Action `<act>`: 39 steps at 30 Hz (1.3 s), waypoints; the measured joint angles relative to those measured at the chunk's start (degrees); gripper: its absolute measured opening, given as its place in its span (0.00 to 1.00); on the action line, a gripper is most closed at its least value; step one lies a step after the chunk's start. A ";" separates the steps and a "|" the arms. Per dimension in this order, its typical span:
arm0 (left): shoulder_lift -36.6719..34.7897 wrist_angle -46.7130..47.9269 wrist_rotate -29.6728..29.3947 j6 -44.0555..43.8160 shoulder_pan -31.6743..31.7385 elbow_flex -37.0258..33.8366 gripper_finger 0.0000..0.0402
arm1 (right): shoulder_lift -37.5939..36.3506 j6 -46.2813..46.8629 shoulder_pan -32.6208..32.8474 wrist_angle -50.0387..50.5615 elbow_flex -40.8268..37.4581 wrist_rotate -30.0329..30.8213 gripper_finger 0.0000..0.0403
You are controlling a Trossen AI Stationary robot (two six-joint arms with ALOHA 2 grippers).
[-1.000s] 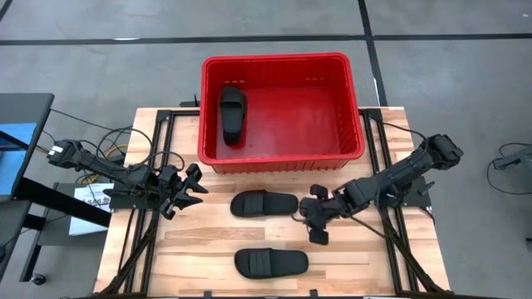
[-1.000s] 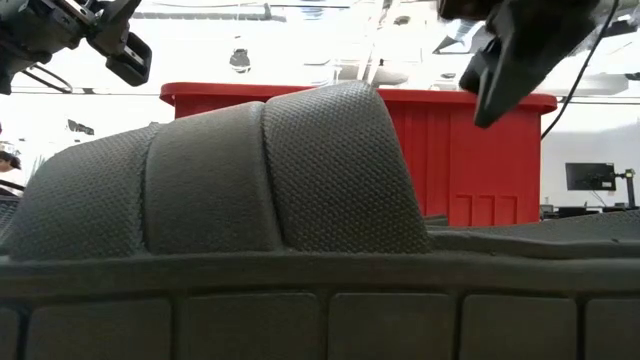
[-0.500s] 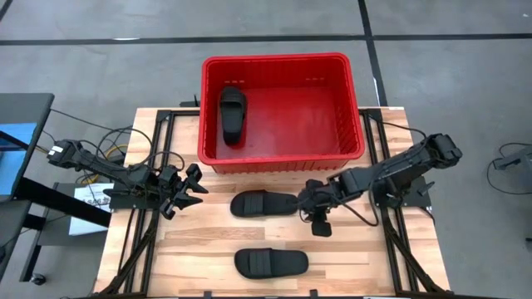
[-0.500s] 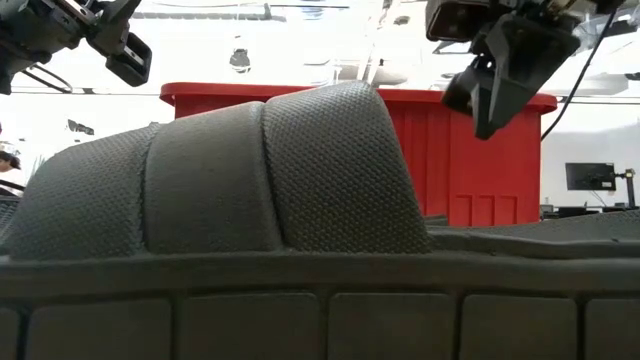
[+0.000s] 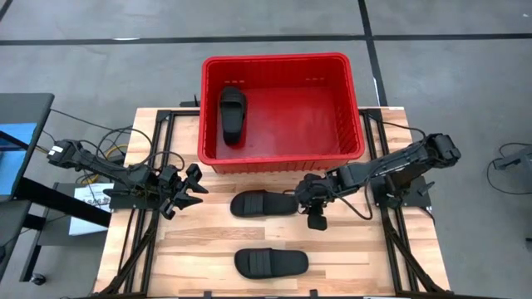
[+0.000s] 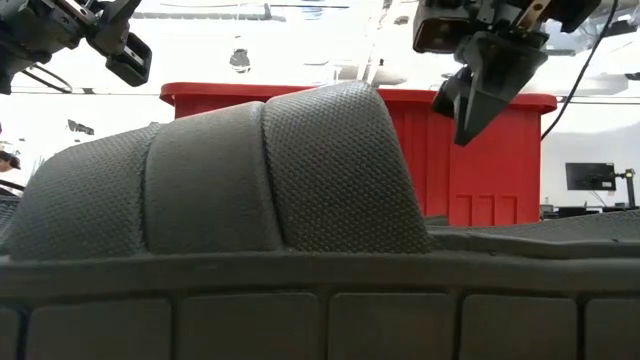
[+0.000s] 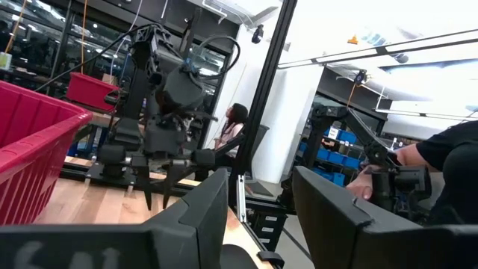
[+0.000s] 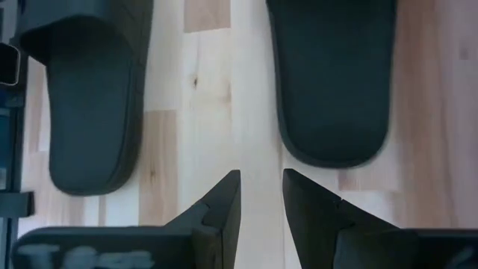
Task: Pick and place slides into bin
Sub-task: Put the black slipper into the red bin
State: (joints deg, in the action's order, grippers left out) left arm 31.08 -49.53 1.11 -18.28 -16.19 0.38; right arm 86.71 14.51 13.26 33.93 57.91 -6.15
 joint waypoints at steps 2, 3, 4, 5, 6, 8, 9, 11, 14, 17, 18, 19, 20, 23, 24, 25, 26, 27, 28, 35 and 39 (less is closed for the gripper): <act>-0.01 -0.01 -0.01 0.00 0.00 0.00 0.35 | 1.21 -0.74 0.23 0.24 -0.07 -0.01 0.23; -0.01 0.01 -0.01 0.00 0.00 0.00 0.35 | 2.14 -1.27 0.54 -0.10 -0.05 -0.04 0.23; 0.01 0.01 0.01 0.00 0.00 0.00 0.35 | 3.20 -1.74 0.91 -0.76 0.06 0.03 0.23; 0.01 0.02 -0.01 0.00 0.00 0.00 0.35 | 4.30 -2.47 1.33 -0.41 0.03 0.17 0.23; -0.01 -0.09 -0.01 0.00 0.00 0.00 0.35 | 5.33 -3.02 1.75 0.15 -0.05 0.17 0.23; 0.00 -0.12 0.01 0.00 -0.01 0.00 0.35 | 7.25 -3.51 2.48 -0.11 0.07 0.12 0.23; 0.01 -0.10 -0.01 0.00 -0.01 0.02 0.35 | 7.87 -3.91 2.83 -0.14 0.25 0.12 0.23; -0.01 -0.10 -0.01 0.00 0.00 0.00 0.35 | 8.92 -5.25 3.64 -0.55 0.87 0.17 0.23; -0.01 -0.10 -0.01 0.00 0.00 0.02 0.35 | 10.21 -7.45 4.43 -1.13 1.83 0.48 0.23; -0.01 -0.10 -0.01 0.00 -0.01 0.01 0.35 | 11.35 -9.00 4.76 -0.89 3.32 0.81 0.24; -0.01 -0.10 0.00 0.00 -0.01 0.01 0.35 | 11.58 -9.51 4.74 -0.42 3.77 1.14 0.25; 0.00 -0.10 0.00 0.00 -0.01 0.01 0.35 | 11.88 -10.25 4.71 0.00 4.25 1.64 0.26; 0.00 -0.10 0.00 0.00 0.00 0.01 0.35 | 12.06 -11.16 4.66 0.18 4.69 1.87 0.27; 0.01 -0.08 0.00 0.00 -0.01 0.01 0.35 | 12.05 -15.23 4.64 0.29 5.48 3.98 0.32; 0.01 -0.08 -0.01 0.02 0.00 0.02 0.35 | 12.05 -17.38 4.66 0.28 5.57 4.88 0.34; -0.01 -0.08 -0.01 0.01 -0.01 0.01 0.35 | 12.05 -19.59 4.66 0.33 5.55 5.72 0.36; -0.01 -0.08 -0.01 0.01 -0.01 0.02 0.35 | 12.05 -21.61 4.66 0.43 5.55 6.53 0.38; 0.01 -0.05 -0.01 0.01 0.00 0.02 0.35 | 12.05 -23.49 4.66 0.54 5.55 7.19 0.39; -0.01 -0.05 -0.01 0.02 -0.02 0.02 0.35 | 12.05 -25.29 4.66 0.56 5.55 7.83 0.41; -0.01 0.03 0.00 0.02 0.00 0.02 0.35 | 12.05 -39.94 4.61 2.12 5.55 11.54 0.45; -0.01 0.03 -0.01 0.02 -0.02 0.02 0.35 | 12.03 -46.08 4.61 2.10 5.55 12.90 0.43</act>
State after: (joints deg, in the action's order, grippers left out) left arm 31.07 -49.50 1.10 -18.26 -16.20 0.40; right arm 98.74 -31.57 17.87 36.03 63.46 6.75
